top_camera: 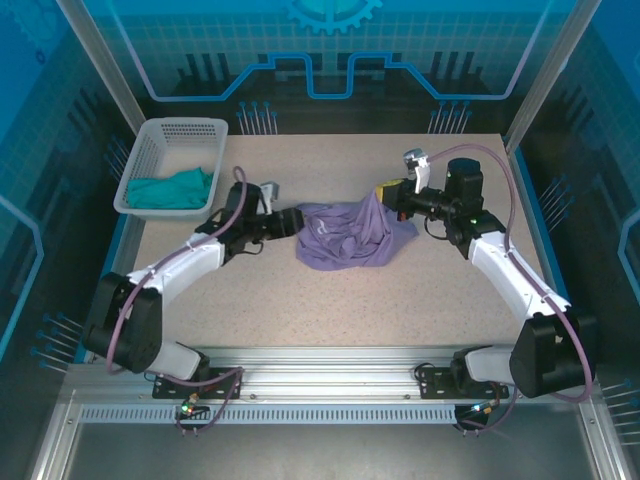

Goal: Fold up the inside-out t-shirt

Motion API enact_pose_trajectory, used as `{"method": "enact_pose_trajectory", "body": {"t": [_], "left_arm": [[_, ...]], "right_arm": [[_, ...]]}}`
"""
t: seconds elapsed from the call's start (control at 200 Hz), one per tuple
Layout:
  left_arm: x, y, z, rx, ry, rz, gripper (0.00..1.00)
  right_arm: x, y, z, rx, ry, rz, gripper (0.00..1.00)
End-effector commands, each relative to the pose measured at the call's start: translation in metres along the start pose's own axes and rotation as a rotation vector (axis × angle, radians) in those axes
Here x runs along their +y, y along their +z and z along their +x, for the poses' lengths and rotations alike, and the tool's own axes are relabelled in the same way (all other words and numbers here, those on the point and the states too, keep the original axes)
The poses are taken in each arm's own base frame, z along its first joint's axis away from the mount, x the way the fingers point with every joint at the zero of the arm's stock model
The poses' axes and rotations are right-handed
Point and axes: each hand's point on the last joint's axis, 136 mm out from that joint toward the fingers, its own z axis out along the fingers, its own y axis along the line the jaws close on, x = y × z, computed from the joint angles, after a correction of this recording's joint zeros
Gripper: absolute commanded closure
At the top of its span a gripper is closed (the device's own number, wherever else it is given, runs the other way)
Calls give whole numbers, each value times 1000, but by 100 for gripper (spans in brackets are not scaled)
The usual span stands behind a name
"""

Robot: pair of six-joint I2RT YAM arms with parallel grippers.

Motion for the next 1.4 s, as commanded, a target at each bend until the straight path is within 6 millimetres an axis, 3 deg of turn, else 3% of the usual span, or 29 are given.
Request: {"method": "enact_pose_trajectory", "body": {"t": [0.0,0.175,0.335,0.465,0.565,0.705,0.77,0.825,0.93,1.015,1.086,1.216,1.311,1.396], "left_arm": [[-53,4,21,51,104,171,30],[-80,32,61,196,162,212,33],[-67,53,81,263,154,150,41],[-59,63,83,275,162,114,54],[-59,72,81,282,163,111,70],[-69,72,48,212,158,125,99],[-80,57,17,134,163,135,100],[-90,32,-18,37,169,144,100],[-109,-43,-92,-215,122,202,100],[-119,-98,-133,-412,92,202,100],[-148,-116,-142,-444,119,273,100],[-192,-123,-148,-410,177,367,100],[-197,-139,-159,-443,206,360,100],[-182,-166,-173,-521,190,321,100]], "right_arm": [[4,2,1,-2,-12,-7,100],[6,-2,-10,-14,-36,9,100],[8,-4,-19,-22,-58,15,100],[7,-4,-22,-27,-63,17,100],[7,-4,-27,-38,-63,16,100],[16,-8,-49,-77,-95,0,100],[25,-20,-79,-122,-132,-11,100],[37,-36,-111,-178,-171,-17,100],[59,-78,-168,-314,-245,30,100],[64,-97,-194,-397,-240,94,100],[63,-88,-200,-411,-179,76,100],[84,-36,-186,-274,-185,-17,100],[104,-17,-177,-203,-248,-56,100],[95,-31,-182,-207,-271,6,100]]}}
